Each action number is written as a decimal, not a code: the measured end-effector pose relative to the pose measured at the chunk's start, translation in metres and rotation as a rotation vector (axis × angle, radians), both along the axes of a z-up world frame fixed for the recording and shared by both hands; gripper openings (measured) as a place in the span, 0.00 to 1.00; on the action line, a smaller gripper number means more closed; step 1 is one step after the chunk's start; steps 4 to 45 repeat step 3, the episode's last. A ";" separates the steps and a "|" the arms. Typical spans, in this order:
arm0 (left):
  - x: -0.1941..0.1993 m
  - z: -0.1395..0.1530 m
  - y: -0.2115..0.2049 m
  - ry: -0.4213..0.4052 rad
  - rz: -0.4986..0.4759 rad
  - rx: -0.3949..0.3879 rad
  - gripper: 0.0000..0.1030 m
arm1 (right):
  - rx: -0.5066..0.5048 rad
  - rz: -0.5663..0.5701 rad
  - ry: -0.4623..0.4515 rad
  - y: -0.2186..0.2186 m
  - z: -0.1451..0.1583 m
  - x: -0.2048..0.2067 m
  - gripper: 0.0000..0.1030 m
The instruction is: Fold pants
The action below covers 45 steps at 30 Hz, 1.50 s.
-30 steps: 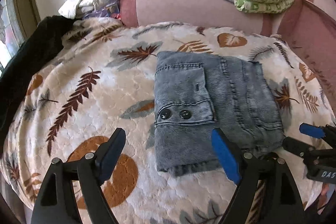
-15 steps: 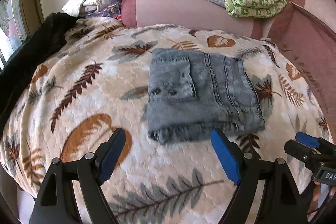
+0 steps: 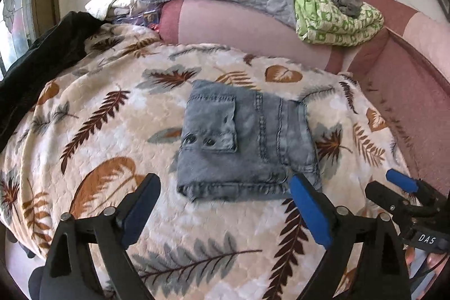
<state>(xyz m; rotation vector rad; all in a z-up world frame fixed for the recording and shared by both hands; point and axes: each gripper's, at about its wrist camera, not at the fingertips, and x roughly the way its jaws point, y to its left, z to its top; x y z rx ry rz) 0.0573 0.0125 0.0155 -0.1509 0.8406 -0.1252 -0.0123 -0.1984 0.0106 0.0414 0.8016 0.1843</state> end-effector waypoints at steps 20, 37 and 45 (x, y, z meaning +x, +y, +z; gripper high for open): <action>0.007 0.000 -0.005 0.000 -0.034 -0.021 0.95 | -0.019 0.016 0.004 0.005 0.009 0.007 0.92; 0.007 0.000 -0.005 0.000 -0.034 -0.021 0.95 | -0.019 0.016 0.004 0.005 0.009 0.007 0.92; 0.007 0.000 -0.005 0.000 -0.034 -0.021 0.95 | -0.019 0.016 0.004 0.005 0.009 0.007 0.92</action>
